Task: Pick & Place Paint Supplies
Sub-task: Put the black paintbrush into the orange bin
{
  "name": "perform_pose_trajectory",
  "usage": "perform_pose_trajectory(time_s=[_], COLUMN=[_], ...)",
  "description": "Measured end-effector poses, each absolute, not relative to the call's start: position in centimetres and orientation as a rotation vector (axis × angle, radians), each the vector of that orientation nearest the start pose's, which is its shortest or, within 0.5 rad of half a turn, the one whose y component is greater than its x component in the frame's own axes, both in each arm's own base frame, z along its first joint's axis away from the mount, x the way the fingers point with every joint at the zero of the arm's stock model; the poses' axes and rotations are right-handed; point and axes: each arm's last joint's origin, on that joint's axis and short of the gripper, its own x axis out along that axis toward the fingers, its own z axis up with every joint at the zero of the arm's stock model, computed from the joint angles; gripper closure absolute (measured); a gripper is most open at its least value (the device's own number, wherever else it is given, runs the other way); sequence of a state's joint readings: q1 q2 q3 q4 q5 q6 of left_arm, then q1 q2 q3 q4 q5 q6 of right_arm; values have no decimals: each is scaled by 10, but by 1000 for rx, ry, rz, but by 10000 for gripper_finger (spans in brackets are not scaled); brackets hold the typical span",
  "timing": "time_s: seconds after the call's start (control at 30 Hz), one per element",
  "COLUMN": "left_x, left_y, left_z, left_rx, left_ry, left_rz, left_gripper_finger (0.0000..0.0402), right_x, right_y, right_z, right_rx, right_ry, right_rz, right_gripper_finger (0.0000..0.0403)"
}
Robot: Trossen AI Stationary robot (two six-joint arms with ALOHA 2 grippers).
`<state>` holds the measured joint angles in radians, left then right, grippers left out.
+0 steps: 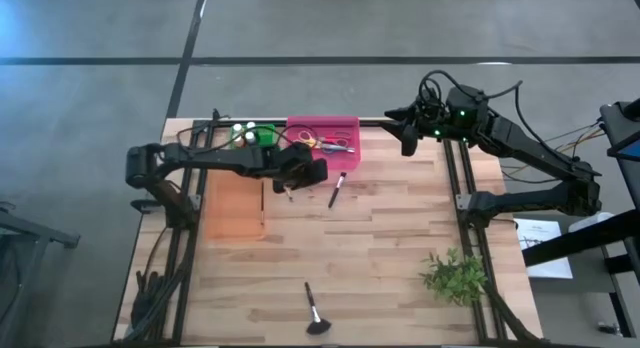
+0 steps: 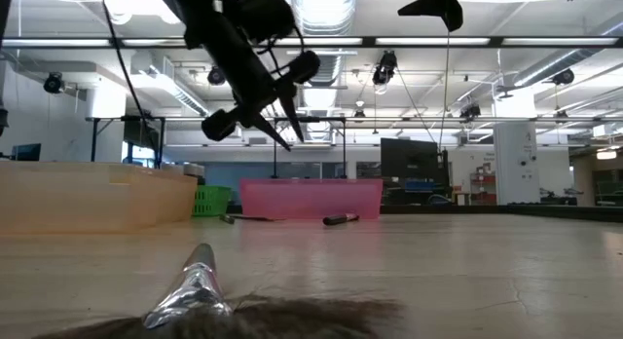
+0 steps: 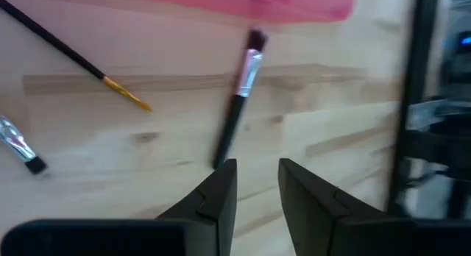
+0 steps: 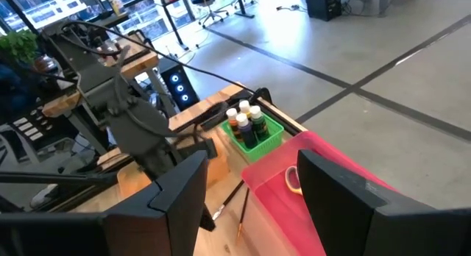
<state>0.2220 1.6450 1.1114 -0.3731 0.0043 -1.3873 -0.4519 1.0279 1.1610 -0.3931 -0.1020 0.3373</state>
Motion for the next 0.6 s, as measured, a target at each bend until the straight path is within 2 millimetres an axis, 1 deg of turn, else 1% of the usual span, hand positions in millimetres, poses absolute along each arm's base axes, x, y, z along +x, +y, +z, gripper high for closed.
perform_pose_trajectory(time_s=[0.13,0.23,0.33,0.4,0.6], left_x=[345,351,353,354,362], left_y=[78,79,80,80,81], left_z=[215,211,209,207,206], left_rx=[-1365,-1381,-1474,-1506,-1557], left_ry=[700,703,644,611,483], left_rz=[856,882,913,910,818], left_gripper_finger=[291,291,291,291,290], right_x=[192,191,190,190,189], right_y=[-90,-89,-89,-89,-88], right_z=[396,397,398,398,399], right_rx=[407,406,406,405,400], right_ry=[191,188,183,184,179], right_rz=[-388,-385,-383,-382,-379], right_gripper_finger=[196,196,196,196,196])
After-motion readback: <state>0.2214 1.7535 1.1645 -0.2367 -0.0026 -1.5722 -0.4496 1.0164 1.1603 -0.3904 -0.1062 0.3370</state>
